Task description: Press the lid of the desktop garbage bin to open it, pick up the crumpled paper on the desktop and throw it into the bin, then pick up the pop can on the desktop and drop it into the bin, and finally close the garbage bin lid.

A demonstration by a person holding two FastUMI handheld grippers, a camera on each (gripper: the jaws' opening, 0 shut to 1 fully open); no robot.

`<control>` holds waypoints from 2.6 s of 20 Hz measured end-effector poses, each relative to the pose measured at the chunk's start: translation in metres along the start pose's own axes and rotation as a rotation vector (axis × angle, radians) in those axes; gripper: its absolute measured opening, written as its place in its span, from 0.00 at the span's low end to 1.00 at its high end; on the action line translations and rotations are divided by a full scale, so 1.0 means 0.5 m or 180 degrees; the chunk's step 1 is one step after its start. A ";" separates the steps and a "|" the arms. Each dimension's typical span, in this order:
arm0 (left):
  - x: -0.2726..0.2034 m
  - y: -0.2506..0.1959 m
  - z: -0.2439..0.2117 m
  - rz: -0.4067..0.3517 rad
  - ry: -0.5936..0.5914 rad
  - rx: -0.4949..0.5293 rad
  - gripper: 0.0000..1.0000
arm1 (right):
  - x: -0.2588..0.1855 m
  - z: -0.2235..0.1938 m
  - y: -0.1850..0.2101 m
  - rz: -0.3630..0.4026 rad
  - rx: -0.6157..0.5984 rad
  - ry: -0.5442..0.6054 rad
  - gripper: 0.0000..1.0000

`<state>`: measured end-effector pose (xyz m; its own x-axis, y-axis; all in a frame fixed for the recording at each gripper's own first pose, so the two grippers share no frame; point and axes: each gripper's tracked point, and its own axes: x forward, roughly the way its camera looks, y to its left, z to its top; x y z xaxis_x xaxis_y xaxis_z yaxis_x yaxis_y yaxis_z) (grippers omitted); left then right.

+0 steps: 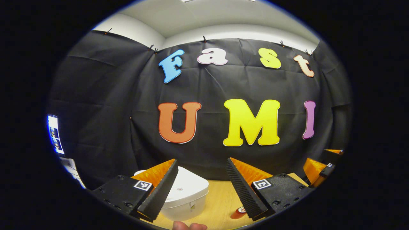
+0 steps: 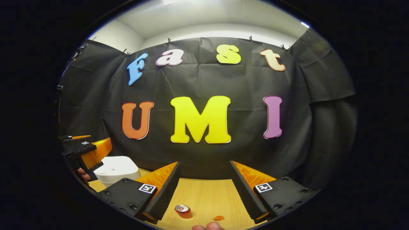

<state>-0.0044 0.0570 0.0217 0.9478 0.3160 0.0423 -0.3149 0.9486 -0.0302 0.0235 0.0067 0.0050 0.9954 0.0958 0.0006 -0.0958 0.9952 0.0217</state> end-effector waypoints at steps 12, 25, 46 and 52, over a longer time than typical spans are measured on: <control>0.069 0.078 -0.056 0.0666 0.0273 -0.0043 0.93 | 0.019 0.012 -0.021 0.0175 -0.0120 -0.0006 0.96; 0.126 0.117 -0.184 0.1115 0.0786 -0.0197 0.42 | 0.022 -0.016 -0.090 0.0132 -0.0183 0.0125 0.96; 0.139 0.113 -0.277 0.1242 0.1088 0.0109 0.04 | 0.039 -0.045 -0.120 0.0006 -0.0108 0.0208 0.96; 0.135 0.116 -0.170 0.1018 0.0680 0.0108 0.03 | 0.026 -0.034 -0.122 -0.0078 -0.0046 0.0152 0.96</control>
<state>0.0454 0.1320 -0.0620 0.7894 0.5890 -0.1730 -0.5943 0.8039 0.0252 0.0424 -0.0525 -0.0133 0.9963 0.0720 -0.0475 -0.0717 0.9974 0.0066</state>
